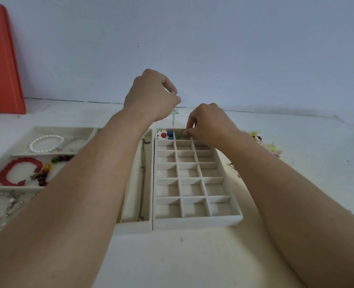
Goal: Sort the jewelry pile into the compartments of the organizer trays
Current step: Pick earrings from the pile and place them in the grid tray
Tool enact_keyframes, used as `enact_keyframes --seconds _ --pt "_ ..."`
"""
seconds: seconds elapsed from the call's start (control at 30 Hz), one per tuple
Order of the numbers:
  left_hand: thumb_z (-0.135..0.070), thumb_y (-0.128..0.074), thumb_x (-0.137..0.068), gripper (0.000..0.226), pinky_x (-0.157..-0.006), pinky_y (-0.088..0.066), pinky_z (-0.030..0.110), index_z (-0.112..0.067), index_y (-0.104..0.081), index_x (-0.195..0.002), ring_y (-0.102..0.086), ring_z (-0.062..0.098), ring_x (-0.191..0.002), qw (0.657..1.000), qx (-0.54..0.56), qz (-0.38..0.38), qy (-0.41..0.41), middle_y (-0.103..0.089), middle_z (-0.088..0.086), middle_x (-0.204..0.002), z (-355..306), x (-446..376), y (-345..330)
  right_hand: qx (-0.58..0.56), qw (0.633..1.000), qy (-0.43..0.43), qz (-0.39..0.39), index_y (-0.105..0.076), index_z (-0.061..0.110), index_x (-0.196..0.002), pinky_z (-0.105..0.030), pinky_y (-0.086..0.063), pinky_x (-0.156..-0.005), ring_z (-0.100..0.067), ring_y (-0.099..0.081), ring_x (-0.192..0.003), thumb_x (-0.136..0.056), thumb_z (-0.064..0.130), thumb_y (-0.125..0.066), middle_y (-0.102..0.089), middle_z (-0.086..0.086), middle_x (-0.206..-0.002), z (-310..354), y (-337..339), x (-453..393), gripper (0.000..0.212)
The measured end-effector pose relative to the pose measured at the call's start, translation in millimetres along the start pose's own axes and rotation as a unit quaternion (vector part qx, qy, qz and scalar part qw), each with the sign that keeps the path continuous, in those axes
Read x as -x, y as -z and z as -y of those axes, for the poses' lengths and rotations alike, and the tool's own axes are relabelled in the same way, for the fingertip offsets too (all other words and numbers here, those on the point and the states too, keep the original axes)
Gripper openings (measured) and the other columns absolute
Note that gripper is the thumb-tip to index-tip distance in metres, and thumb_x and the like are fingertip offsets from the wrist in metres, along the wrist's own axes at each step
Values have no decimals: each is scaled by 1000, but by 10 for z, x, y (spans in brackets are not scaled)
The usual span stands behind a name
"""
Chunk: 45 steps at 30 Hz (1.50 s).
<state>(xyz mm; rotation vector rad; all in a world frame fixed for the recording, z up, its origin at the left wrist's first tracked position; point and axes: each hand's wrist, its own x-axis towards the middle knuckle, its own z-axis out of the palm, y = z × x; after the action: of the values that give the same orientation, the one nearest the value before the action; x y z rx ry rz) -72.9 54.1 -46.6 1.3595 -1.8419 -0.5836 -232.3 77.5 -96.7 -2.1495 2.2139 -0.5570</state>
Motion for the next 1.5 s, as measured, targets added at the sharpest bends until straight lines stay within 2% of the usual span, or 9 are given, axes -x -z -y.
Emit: enact_keyframes --seconds 0.13,0.23,0.37,0.53,0.7,0.8,1.0,1.3,1.5 --pt "-30 -79 -80 11 -92 -54 42 -31 -69 -80 -63 19 -106 1000 -1 3 2 -72 1 -98 4 1 1 1 1000 -8 17 -77 21 -83 -27 -43 -65 -20 -57 -70 -85 34 -79 -55 5 -68 22 -1 21 14" --pt "-29 -79 -79 10 -91 -55 40 -30 -69 -82 -63 18 -105 1000 0 0 5 -71 0 -100 3 5 7 -26 999 -10 28 -79 21 -84 -25 -47 -64 -19 -65 -72 -88 30 -74 -64 5 -70 34 68 25 10" --pt "-31 -82 -79 13 -85 -54 34 -26 -70 -76 -65 13 -101 1000 14 -4 3 -73 -6 -93 -18 26 23 -127 992 -19 -18 -77 25 -90 -5 -38 -51 0 -57 -59 -90 25 -72 -67 10 -75 36 345 20 4" --pt "-42 -85 -75 18 -73 -53 28 -25 -79 -78 -67 8 -82 1000 26 -10 -10 -74 -9 -84 -48 63 39 -252 966 3 51 -75 27 -100 -25 -50 -67 -9 -65 -74 -83 17 -80 -77 6 -87 53 630 104 20" --pt "-45 -83 -77 21 -78 -55 30 -24 -80 -80 -67 9 -89 1000 25 -16 -5 -76 -7 -90 -43 56 49 -332 941 4 67 -75 23 -103 -20 -48 -63 -4 -64 -70 -81 19 -83 -78 5 -85 98 635 125 23" --pt "-44 -83 -78 20 -84 -55 31 -24 -80 -81 -67 10 -94 1000 25 -10 -3 -76 -7 -95 -49 62 48 -333 942 -18 46 -76 22 -100 -22 -44 -60 -2 -61 -61 -82 22 -82 -77 4 -78 103 593 119 19" --pt "-37 -78 -84 15 -87 -54 33 -25 -78 -91 -66 14 -96 1000 -3 7 9 -72 -6 -94 -46 66 19 -307 949 -38 62 -76 24 -100 -25 -51 -69 -7 -61 -62 -86 14 -77 -75 4 -74 72 460 87 17" --pt "-33 -77 -87 17 -93 -52 37 -22 -76 -100 -63 18 -100 998 -54 33 19 -66 -5 -98 -24 62 7 -268 959 -71 50 -65 16 -91 -32 -57 -66 -11 -71 -61 -86 8 -69 -76 -4 -85 41 285 67 11" --pt "-36 -77 -86 25 -93 -51 35 -23 -75 -106 -62 17 -102 998 -53 31 18 -64 -5 -102 -18 45 6 -247 965 -64 63 -68 17 -85 -30 -54 -58 -11 -67 -60 -84 22 -79 -74 1 -78 59 242 71 11"
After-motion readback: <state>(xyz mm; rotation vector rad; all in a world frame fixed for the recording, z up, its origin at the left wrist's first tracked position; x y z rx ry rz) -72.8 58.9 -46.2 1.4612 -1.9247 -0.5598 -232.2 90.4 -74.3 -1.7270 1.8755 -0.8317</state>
